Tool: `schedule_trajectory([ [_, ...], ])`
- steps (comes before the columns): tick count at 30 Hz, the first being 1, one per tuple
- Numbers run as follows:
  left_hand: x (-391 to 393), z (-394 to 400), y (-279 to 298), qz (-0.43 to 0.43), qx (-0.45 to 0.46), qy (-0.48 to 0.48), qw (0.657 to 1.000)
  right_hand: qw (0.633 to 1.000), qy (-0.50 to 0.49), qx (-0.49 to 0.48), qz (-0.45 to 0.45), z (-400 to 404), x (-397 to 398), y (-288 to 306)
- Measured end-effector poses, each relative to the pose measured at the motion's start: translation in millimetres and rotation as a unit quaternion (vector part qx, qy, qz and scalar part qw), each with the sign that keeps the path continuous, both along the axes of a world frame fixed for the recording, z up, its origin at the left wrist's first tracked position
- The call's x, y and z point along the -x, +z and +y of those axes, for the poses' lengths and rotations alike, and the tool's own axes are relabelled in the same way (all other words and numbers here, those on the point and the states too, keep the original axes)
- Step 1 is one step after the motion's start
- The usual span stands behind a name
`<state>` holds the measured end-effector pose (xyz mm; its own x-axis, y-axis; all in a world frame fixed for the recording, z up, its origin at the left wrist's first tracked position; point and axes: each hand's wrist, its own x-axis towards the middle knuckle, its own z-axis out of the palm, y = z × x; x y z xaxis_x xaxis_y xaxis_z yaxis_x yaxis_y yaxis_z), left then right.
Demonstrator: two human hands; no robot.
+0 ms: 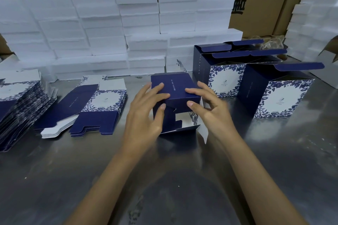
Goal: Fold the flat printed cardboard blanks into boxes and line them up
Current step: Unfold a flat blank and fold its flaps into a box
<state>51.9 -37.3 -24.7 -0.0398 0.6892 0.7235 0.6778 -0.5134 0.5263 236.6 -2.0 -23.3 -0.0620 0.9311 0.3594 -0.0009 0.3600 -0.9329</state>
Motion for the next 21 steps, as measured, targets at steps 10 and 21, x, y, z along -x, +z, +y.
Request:
schedule_trajectory([
  [10, -4.0, 6.0, -14.0, 0.248, -0.014, 0.029, 0.968, 1.000, 0.009, 0.005, 0.002, -3.2, -2.0, 4.6],
  [21, 1.1, 11.5, -16.8, 0.123, -0.012, 0.053, 0.991, 0.993, 0.038, 0.089, 0.065, 0.1, -2.1, 5.6],
])
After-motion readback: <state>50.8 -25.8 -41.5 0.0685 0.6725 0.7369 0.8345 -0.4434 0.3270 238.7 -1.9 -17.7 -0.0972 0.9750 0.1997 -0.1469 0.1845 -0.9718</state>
